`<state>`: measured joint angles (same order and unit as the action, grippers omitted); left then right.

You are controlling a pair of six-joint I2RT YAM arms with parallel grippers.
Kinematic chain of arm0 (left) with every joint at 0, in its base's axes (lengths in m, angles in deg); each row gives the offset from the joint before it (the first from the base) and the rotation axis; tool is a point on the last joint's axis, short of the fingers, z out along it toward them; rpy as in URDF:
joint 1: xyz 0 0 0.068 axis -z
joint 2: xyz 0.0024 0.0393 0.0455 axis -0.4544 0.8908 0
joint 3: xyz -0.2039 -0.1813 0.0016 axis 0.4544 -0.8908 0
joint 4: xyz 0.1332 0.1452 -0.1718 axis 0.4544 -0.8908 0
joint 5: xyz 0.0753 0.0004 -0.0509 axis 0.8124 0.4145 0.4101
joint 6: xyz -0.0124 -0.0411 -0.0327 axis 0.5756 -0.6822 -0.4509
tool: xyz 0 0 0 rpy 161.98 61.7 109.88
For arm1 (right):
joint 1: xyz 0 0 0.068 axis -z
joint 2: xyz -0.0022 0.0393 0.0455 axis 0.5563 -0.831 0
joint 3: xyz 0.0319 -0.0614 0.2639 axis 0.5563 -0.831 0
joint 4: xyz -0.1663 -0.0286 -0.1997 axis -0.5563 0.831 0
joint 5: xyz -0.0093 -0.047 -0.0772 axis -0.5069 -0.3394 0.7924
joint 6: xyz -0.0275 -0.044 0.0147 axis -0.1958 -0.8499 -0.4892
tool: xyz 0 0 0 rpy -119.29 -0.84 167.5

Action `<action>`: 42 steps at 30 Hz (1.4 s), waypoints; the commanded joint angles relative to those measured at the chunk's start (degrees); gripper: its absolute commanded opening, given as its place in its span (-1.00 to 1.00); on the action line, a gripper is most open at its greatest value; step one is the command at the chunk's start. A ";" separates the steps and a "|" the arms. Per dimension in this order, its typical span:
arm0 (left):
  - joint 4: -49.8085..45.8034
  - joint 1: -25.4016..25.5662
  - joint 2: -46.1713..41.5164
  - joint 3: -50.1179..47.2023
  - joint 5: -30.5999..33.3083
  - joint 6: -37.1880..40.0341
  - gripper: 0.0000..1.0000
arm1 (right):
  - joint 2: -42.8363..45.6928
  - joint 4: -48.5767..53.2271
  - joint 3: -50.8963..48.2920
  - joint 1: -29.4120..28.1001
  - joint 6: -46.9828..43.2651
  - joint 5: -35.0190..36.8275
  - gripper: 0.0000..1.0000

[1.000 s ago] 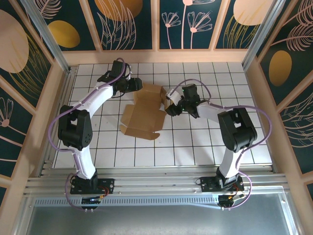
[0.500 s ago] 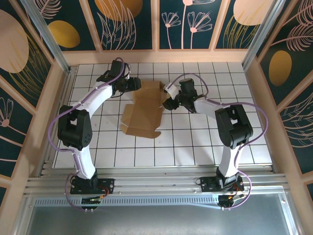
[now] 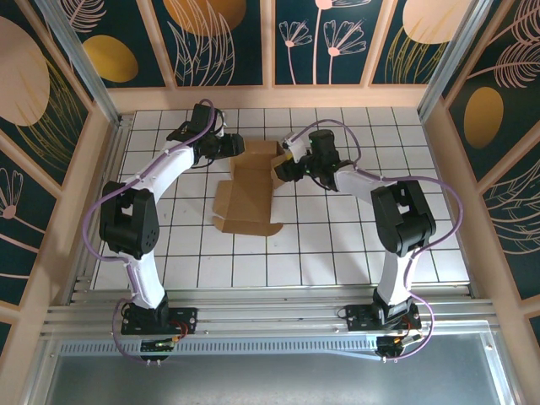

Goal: Fold the paper box

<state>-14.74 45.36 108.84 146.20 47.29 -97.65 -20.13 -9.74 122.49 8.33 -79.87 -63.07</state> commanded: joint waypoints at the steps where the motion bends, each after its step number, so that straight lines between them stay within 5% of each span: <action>1: -3.40 0.67 -0.18 0.23 -2.61 0.84 0.04 | -2.21 -1.75 2.89 -2.61 -2.16 4.37 0.11; 4: -3.32 0.73 -0.12 0.08 -2.92 1.10 0.03 | -3.62 -1.77 4.01 -3.61 -3.20 9.16 0.16; 18: -3.76 0.74 1.47 0.40 -8.12 2.34 0.01 | -5.90 -12.50 5.36 -4.89 -0.51 8.90 0.04; 25: -5.90 0.77 1.32 1.44 -5.11 4.04 0.01 | -5.69 -13.67 4.34 -5.41 -10.37 18.05 0.03; 28: -5.70 0.76 1.42 1.35 -5.18 3.79 0.01 | -5.88 -15.77 3.51 -5.55 -15.99 21.98 0.19; 34: -5.44 0.77 1.47 1.23 -5.46 3.76 0.00 | -6.85 -6.31 7.19 -5.13 -25.09 11.10 0.28; 42: -4.99 0.76 2.20 1.85 -6.93 3.66 0.00 | -11.16 -1.10 14.53 -3.88 -22.24 -4.53 0.15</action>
<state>-17.80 44.92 108.97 147.22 45.39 -94.81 -29.39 -11.49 134.27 6.29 -101.90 -55.38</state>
